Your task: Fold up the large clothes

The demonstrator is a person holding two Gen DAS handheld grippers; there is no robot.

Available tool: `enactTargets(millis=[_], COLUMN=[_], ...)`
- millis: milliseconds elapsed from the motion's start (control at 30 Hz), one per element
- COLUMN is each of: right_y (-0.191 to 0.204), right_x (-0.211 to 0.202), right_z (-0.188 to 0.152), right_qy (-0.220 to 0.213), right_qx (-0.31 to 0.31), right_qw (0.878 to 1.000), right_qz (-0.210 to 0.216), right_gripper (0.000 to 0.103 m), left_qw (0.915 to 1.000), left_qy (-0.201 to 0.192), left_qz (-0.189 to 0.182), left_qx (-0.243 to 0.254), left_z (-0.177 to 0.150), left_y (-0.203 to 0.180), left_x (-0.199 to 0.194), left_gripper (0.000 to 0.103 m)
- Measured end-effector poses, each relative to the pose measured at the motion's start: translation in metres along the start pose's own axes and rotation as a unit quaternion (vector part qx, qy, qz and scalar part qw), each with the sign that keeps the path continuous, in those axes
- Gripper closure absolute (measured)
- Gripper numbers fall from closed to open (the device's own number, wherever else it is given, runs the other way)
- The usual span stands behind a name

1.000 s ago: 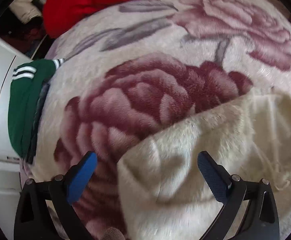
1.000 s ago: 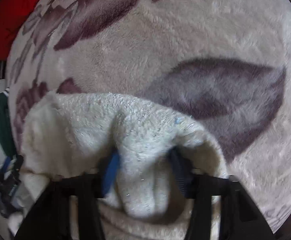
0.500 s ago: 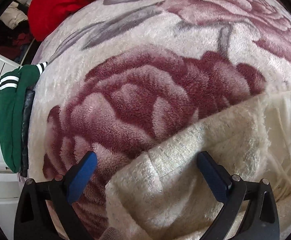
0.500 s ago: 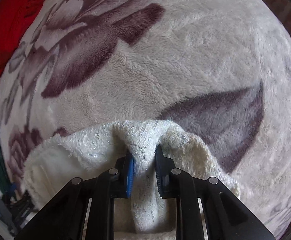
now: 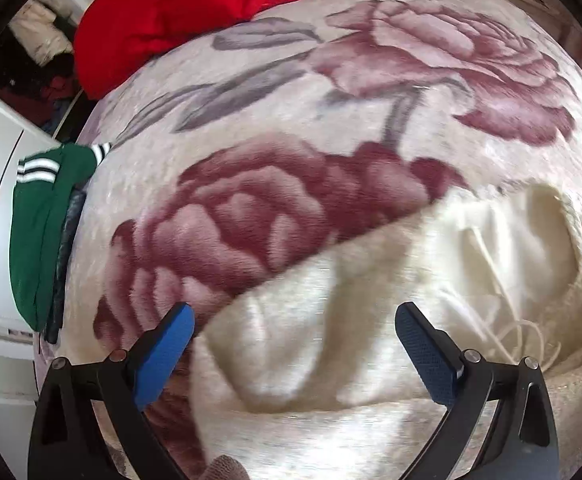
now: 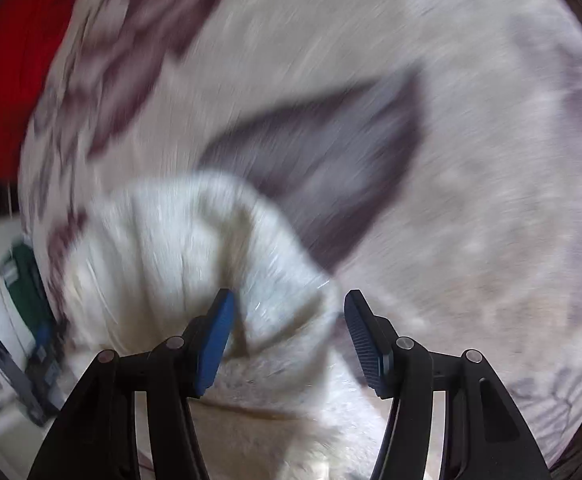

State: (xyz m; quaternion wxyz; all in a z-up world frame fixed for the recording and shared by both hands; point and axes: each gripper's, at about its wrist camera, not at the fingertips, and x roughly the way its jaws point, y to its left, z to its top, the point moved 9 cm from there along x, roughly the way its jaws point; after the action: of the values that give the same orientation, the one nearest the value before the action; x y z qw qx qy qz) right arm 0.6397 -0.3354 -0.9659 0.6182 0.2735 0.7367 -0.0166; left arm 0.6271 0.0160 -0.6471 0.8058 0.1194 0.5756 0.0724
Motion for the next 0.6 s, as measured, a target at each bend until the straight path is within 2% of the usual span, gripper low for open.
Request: enactTargets(millis=[33, 67, 133, 167, 200, 267, 333, 400, 433, 467, 500, 533, 600], right_y=[0.003, 0.004, -0.003, -0.013, -0.021, -0.041, -0.046, -0.048, -0.045, -0.039, -0.038, -0.038, -0.042], right_x=[0.007, 0.008, -0.006, -0.02, -0.027, -0.023, -0.018, -0.013, -0.012, -0.012, -0.018, -0.03, -0.062], right_z=[-0.003, -0.002, 0.004, 0.009, 0.013, 0.016, 0.019, 0.021, 0.022, 0.023, 0.02, 0.015, 0.001], right_qy=[0.003, -0.023, -0.078, -0.113, -0.128, -0.121, -0.116, -0.1, -0.091, -0.074, -0.063, -0.056, -0.068], right_qx=[-0.02, -0.04, -0.034, -0.009, 0.007, 0.045, 0.047, 0.045, 0.048, 0.044, 0.041, 0.041, 0.051], right_qw=[1.0, 0.997, 0.993, 0.99, 0.988, 0.989, 0.989, 0.991, 0.992, 0.995, 0.997, 0.998, 0.996], right_qz=[-0.018, -0.054, -0.08, -0.083, -0.081, -0.073, -0.08, -0.082, -0.069, -0.043, -0.027, -0.008, 0.039], right_gripper=[0.076, 0.095, 0.095, 0.095, 0.095, 0.095, 0.095, 0.094, 0.088, 0.088, 0.075, 0.055, 0.043], left_qw=[1.0, 0.9999, 0.9997, 0.9997, 0.9997, 0.9996, 0.9996, 0.9998, 0.9999, 0.9999, 0.9998, 0.9993, 0.9981], left_qy=[-0.002, -0.005, -0.007, -0.004, -0.002, -0.002, 0.001, 0.002, -0.001, -0.005, -0.008, -0.012, -0.019], left_qz=[0.004, 0.008, 0.016, 0.016, 0.017, 0.02, 0.024, 0.021, 0.015, 0.007, 0.002, -0.005, -0.017], left_qx=[0.006, 0.01, 0.019, 0.02, 0.02, 0.02, 0.017, 0.006, -0.002, -0.013, -0.021, -0.034, -0.057], left_z=[0.0, 0.001, 0.001, 0.0, 0.0, 0.001, 0.001, 0.001, 0.0, -0.001, -0.003, -0.009, -0.022], left_y=[-0.005, -0.008, -0.013, -0.014, -0.014, -0.013, -0.009, -0.002, 0.003, 0.009, 0.012, 0.019, 0.028], left_x=[-0.001, -0.002, -0.001, 0.0, 0.0, 0.001, 0.001, -0.003, -0.009, -0.018, -0.024, -0.035, -0.054], left_gripper=[0.0, 0.0, 0.0, 0.0, 0.0, 0.0, 0.0, 0.0, 0.0, 0.0, 0.0, 0.0, 0.0])
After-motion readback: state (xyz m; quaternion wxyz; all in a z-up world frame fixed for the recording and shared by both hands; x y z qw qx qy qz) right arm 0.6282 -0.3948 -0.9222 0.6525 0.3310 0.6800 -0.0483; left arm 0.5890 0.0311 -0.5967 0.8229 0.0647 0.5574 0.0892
